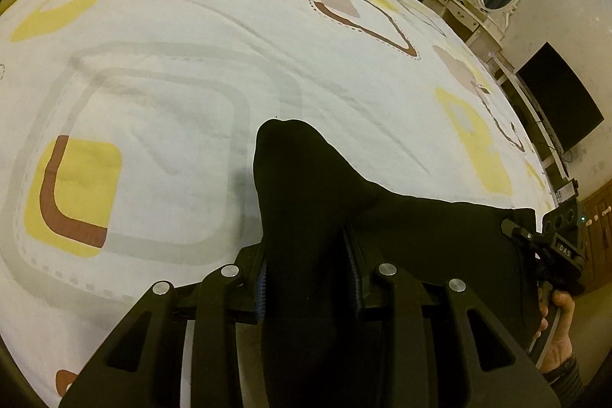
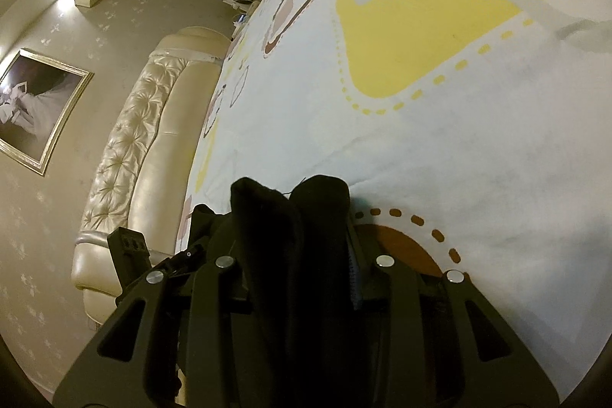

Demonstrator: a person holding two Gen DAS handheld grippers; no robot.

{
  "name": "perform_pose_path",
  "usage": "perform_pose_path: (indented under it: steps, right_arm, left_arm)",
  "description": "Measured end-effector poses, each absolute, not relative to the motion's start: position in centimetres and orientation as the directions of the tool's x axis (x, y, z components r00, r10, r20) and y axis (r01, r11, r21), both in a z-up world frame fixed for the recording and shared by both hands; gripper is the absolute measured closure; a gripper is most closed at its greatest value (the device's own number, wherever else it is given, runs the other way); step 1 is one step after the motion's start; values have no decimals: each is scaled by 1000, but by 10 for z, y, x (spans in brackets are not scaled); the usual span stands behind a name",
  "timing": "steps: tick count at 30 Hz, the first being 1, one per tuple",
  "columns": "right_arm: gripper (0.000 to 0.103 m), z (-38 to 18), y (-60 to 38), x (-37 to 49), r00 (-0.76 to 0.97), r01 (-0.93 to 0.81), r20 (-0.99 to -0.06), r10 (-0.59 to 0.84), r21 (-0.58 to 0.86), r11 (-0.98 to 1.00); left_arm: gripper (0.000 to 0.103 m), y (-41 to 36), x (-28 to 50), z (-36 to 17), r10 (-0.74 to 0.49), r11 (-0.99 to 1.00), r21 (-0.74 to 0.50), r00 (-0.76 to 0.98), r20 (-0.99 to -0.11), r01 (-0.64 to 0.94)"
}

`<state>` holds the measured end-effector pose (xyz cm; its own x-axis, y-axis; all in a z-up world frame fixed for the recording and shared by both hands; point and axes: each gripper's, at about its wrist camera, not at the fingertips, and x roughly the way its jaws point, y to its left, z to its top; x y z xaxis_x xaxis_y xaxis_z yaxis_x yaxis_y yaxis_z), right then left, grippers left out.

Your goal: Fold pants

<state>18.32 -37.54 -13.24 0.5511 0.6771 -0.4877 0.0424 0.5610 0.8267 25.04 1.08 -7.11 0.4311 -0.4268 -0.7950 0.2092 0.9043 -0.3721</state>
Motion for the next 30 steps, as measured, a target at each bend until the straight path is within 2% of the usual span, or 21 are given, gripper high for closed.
perform_pose_path:
  steps: [21, 23, 25, 27, 30]
  right_arm:
    - [69, -133, -379, 182, 550, 47, -474, 687, 839, 541]
    - [64, -133, -380, 181, 547, 57, -469, 693, 847, 528]
    - [57, -129, -380, 179, 546, 54, -465, 697, 850, 524]
    - [44, -125, -380, 176, 550, 51, -461, 696, 851, 523]
    - [31, -116, -384, 166, 567, 51, -445, 693, 859, 510]
  left_arm:
    - [66, 13, 248, -74, -429, 903, -375, 436, -791, 208]
    - [59, 13, 247, -73, -424, 905, -369, 435, -794, 210]
    - [43, 13, 244, -69, -400, 916, -341, 451, -798, 209]
    - [32, 13, 238, -63, -366, 930, -302, 480, -797, 207]
    - [27, 15, 228, -57, -381, 924, -311, 476, -792, 221]
